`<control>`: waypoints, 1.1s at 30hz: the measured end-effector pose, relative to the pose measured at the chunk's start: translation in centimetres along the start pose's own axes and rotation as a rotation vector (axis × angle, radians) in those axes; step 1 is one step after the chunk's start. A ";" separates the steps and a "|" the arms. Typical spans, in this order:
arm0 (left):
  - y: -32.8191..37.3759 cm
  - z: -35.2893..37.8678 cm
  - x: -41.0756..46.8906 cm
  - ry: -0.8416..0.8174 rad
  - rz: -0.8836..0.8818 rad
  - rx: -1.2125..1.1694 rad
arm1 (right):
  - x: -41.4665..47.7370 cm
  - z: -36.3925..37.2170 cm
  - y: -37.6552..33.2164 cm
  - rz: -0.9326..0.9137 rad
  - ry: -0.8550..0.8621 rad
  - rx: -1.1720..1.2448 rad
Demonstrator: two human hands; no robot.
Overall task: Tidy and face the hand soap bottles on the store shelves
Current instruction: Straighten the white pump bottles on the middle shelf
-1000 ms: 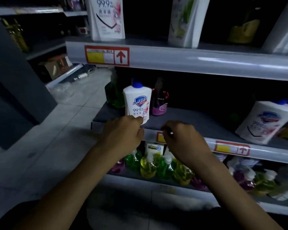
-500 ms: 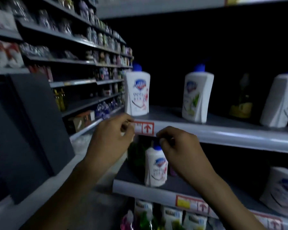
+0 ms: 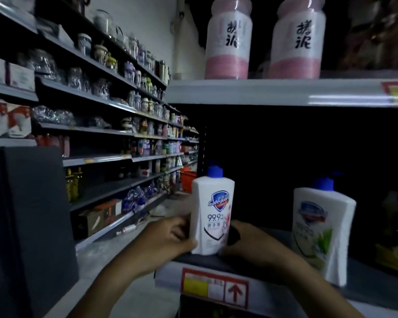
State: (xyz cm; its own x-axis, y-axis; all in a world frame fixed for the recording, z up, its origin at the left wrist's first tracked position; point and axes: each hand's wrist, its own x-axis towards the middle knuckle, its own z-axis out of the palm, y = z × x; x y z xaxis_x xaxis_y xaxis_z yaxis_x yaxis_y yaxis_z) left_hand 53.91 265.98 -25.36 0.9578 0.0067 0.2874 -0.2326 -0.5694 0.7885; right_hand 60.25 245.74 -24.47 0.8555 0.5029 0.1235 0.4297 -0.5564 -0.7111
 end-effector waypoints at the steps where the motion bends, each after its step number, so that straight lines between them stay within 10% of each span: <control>1: -0.2 0.0 0.0 0.005 -0.010 -0.025 | 0.2 0.2 0.4 -0.027 0.001 0.001; 27: -0.6 1.8 2.3 0.270 -0.186 -0.015 | 1.6 2.4 0.6 0.086 0.305 -0.448; 33: 2.7 2.7 0.9 0.666 0.221 0.258 | -4.7 0.6 -2.2 -0.364 0.805 -0.277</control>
State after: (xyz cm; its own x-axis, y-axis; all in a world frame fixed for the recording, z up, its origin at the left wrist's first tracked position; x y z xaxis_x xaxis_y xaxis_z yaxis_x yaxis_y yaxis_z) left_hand 54.61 262.19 -24.47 0.5691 0.3194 0.7577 -0.2827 -0.7893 0.5451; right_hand 55.08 245.03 -23.89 0.5526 0.1242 0.8242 0.6764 -0.6446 -0.3564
